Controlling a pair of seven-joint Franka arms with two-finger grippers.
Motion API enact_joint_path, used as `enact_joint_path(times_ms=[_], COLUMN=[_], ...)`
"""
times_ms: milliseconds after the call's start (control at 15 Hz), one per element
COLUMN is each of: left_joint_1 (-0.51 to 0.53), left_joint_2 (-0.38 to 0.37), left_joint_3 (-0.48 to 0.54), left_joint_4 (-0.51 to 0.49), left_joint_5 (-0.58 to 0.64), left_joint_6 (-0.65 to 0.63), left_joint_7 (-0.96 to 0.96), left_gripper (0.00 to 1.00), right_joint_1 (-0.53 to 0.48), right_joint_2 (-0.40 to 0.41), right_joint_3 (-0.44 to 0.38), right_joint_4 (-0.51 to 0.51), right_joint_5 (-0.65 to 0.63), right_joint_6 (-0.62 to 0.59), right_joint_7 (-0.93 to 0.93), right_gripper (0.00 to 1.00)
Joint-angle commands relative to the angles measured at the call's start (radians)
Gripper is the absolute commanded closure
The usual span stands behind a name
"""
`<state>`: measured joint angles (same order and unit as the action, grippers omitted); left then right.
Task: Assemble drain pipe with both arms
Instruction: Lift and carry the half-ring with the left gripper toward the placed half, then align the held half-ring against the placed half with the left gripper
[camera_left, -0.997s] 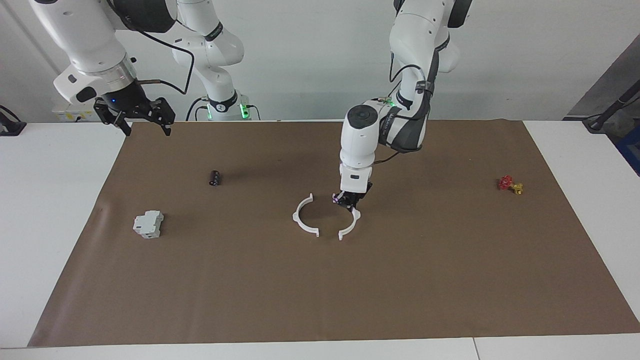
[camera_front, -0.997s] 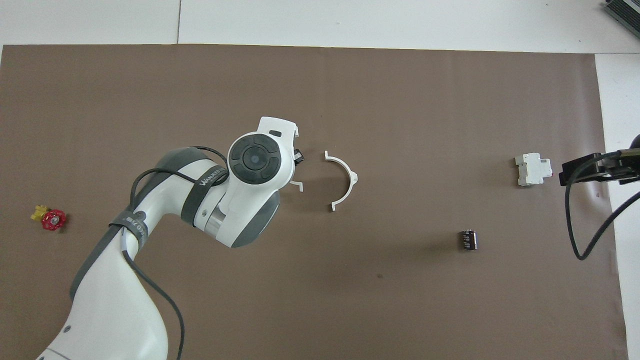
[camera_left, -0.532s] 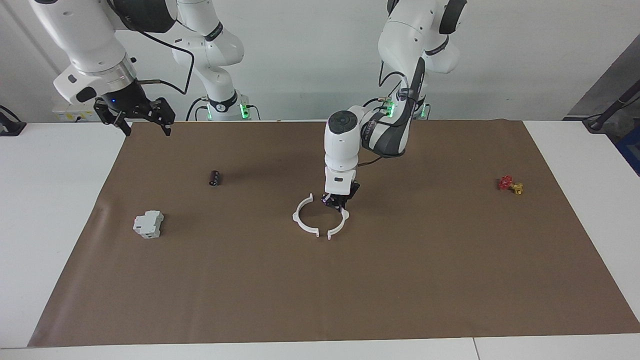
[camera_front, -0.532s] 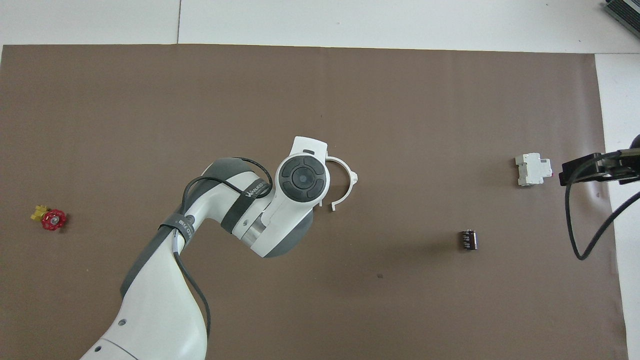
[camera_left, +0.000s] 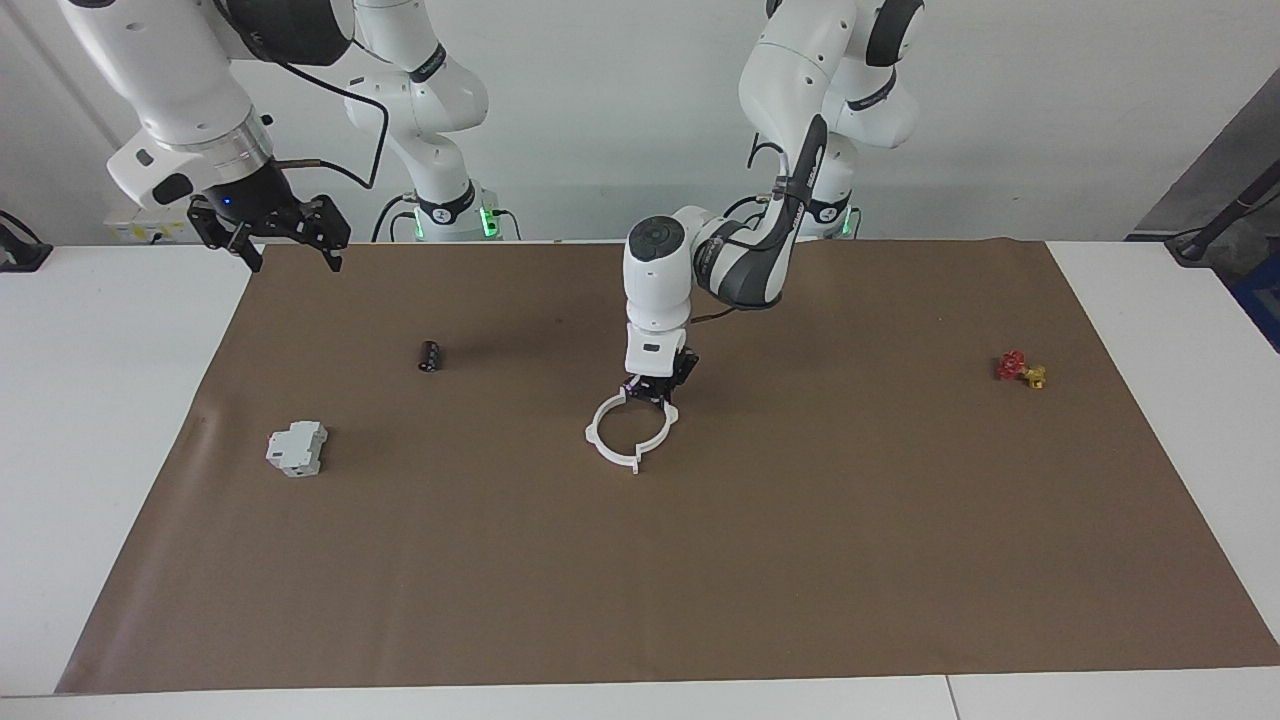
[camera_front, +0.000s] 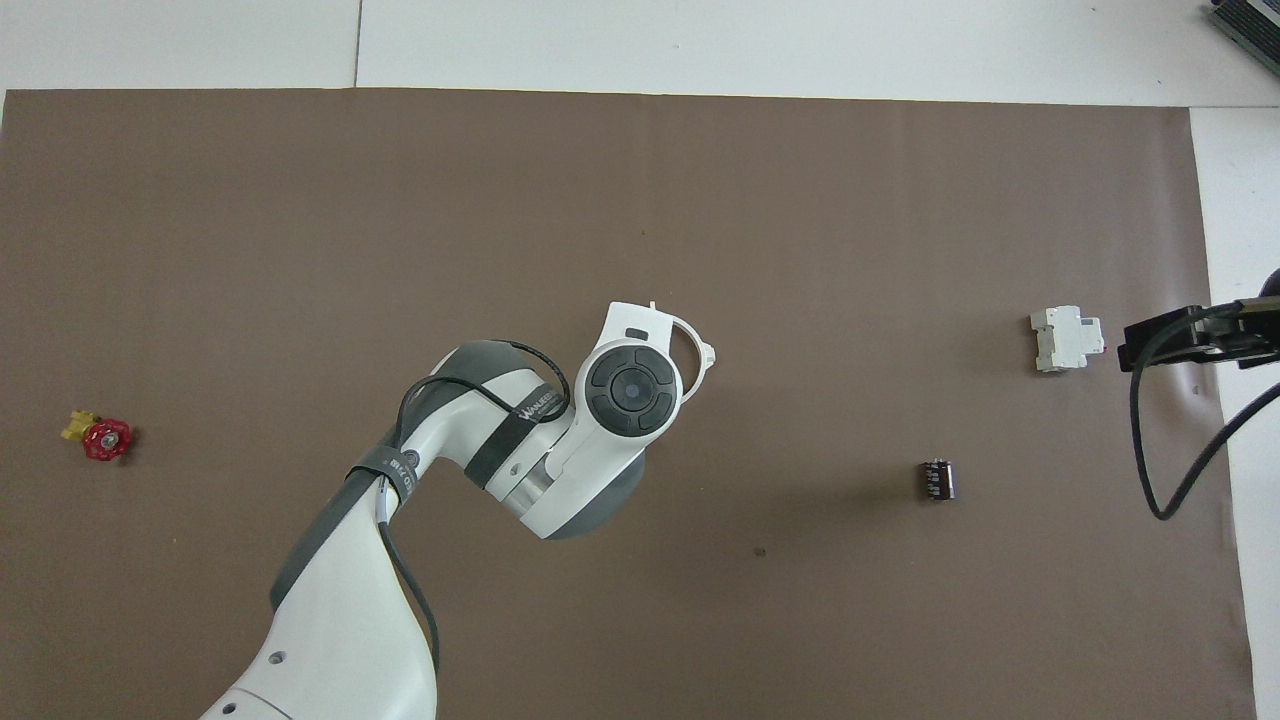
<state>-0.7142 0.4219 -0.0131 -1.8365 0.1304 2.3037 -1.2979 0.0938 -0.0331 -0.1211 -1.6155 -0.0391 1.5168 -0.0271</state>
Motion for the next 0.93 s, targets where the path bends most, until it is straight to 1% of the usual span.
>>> enact_joint_path(times_ms=[0,399,864], left_joint_1=[-0.008,0.005,0.002], left_joint_2=[-0.025,-0.015,-0.012], left_joint_3=[0.012,0.012,0.012], left_joint_4=[-0.030,-0.029,-0.030], left_joint_5=[0.021,0.020,0.020], left_joint_6=[0.025,0.066,0.066], left_joint_7=[-0.040,-0.047,-0.047], left_gripper=[1.00,1.00,1.00], right_joint_1=[-0.005,-0.005,-0.005], right_joint_2=[-0.010,-0.010,-0.010], right_joint_3=[0.000,0.000,0.000], right_joint_4=[-0.007,-0.007,-0.007], right_joint_5=[0.022,0.021,0.022], right_joint_6=[0.019,0.019,0.019], right_joint_7=[-0.001,-0.001,-0.001], right_gripper=[0.00,0.00,0.00])
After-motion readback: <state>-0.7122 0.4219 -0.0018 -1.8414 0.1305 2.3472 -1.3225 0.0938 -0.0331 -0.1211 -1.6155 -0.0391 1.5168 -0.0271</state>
